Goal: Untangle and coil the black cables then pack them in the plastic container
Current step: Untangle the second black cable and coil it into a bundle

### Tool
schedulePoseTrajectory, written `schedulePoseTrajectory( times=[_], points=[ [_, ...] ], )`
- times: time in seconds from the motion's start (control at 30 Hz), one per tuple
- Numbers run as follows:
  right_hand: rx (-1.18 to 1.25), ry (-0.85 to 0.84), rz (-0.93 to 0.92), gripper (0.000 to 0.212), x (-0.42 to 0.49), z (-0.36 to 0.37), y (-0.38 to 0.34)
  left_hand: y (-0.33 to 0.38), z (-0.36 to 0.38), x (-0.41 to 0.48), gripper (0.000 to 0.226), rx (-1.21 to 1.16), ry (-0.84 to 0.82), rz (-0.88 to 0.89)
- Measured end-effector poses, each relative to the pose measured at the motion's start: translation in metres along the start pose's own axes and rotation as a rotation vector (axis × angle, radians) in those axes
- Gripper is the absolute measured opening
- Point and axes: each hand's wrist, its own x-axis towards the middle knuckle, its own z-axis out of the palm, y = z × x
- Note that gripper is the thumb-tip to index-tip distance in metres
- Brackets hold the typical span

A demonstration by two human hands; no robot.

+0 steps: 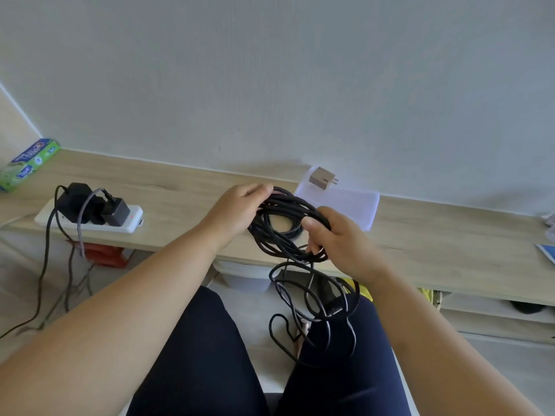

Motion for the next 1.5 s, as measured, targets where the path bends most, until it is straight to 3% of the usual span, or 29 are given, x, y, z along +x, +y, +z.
schedulePoseTrajectory(
  times=[0.13,0.2,0.3,0.4,0.5,0.63,0.73,0.8,0.9,0.97,1.1,1.23,1.3,1.43,1.5],
  points=[
    [0.448,0.216,0.017,0.028,0.004,-0.012,0.008,-0.026,-0.017,0.010,0.030,-0.575,0.262,-0.366],
    [0.698,0.376,0.092,0.033,0.006,-0.026,0.011,-0.039,-0.033,0.011,0.034,-0.667,0.340,-0.443],
    [0.735,0.493,0.169,0.033,0.007,-0.038,0.013,-0.048,-0.035,0.002,0.027,-0.409,0.172,-0.514],
    [0.535,0.427,0.165,0.031,0.006,-0.035,0.008,-0.045,-0.028,-0.006,0.019,-0.060,-0.026,-0.582],
    [0.305,0.346,0.118,0.027,0.002,-0.031,-0.006,-0.019,-0.024,-0.010,0.025,0.117,-0.008,-0.405],
    [0.173,0.197,0.035,0.024,-0.001,-0.034,-0.024,0.030,-0.016,-0.019,0.063,0.212,0.124,0.204],
    [-0.003,-0.021,-0.030,0.022,-0.002,-0.036,-0.039,0.065,-0.007,-0.017,0.096,0.591,-0.069,0.500],
    [-0.113,-0.159,-0.063,0.018,-0.001,-0.038,-0.052,0.081,-0.004,-0.013,0.085,0.714,-0.273,0.425],
    [-0.232,-0.262,-0.116,0.011,0.002,-0.045,-0.070,0.092,-0.007,-0.011,0.038,0.458,-0.602,0.142],
    [-0.211,-0.225,-0.122,0.018,0.004,-0.049,-0.074,0.093,-0.012,-0.010,0.031,0.314,-0.650,0.029],
    [-0.217,-0.093,-0.125,0.030,0.011,-0.039,-0.068,0.093,-0.017,-0.011,0.017,0.212,-0.643,-0.002],
    [-0.176,0.313,-0.122,0.034,0.021,-0.039,-0.050,0.080,-0.024,-0.007,0.016,0.115,-0.508,-0.142],
    [-0.083,0.393,-0.029,0.033,0.024,-0.050,-0.030,0.072,-0.030,-0.005,0.023,0.000,-0.431,-0.179],
    [-0.006,0.106,0.172,0.041,0.004,-0.037,0.008,0.071,-0.039,-0.005,0.026,-0.260,-0.338,-0.149],
    [-0.046,-0.007,0.179,0.042,-0.007,-0.020,0.026,0.072,-0.040,-0.005,0.026,-0.318,-0.343,-0.132]
  ],
)
